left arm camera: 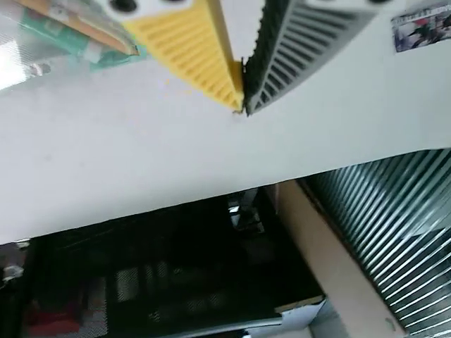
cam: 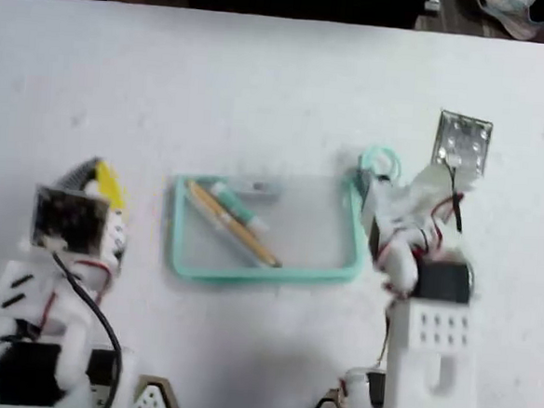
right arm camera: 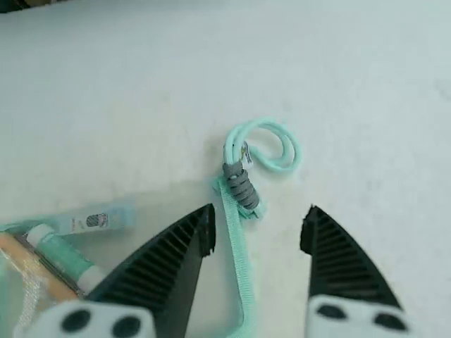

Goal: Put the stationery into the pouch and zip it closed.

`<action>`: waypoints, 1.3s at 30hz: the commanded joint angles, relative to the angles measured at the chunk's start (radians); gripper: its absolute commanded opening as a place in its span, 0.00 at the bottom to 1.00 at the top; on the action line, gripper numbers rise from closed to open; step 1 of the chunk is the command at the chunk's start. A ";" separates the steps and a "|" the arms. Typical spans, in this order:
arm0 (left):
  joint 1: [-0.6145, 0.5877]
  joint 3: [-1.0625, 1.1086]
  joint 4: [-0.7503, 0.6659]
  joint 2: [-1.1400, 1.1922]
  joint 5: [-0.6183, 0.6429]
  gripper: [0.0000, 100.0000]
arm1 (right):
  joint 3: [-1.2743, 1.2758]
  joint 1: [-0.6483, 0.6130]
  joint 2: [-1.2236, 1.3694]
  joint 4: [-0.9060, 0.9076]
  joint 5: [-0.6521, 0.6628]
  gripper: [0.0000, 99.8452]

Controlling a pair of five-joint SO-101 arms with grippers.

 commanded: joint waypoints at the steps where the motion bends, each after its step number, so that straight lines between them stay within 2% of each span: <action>1: -0.096 -0.273 0.087 0.217 -0.014 0.02 | -0.089 -0.056 -0.200 0.067 0.109 0.19; 5: -0.058 -0.423 0.235 0.292 -0.009 0.02 | -0.143 -0.148 -0.397 0.157 0.126 0.19; 8: -0.022 -0.440 0.307 0.280 -0.008 0.02 | -0.157 -0.177 -0.544 0.214 0.127 0.19; 14: 0.008 -0.362 0.310 0.071 -0.012 0.02 | -0.147 -0.180 -0.851 0.220 0.127 0.19; 20: 0.008 -0.189 0.278 -0.311 -0.009 0.02 | -0.106 -0.179 -0.845 0.271 0.123 0.19; 24: 0.008 -0.158 0.276 -0.251 -0.015 0.02 | -0.084 -0.180 -0.855 0.288 0.124 0.19; 33: 0.008 0.018 0.258 -0.280 -0.017 0.02 | -0.058 -0.182 -0.854 0.288 0.126 0.19; 39: 0.008 0.118 0.258 -0.280 -0.009 0.02 | 0.074 -0.182 -0.854 0.283 0.126 0.19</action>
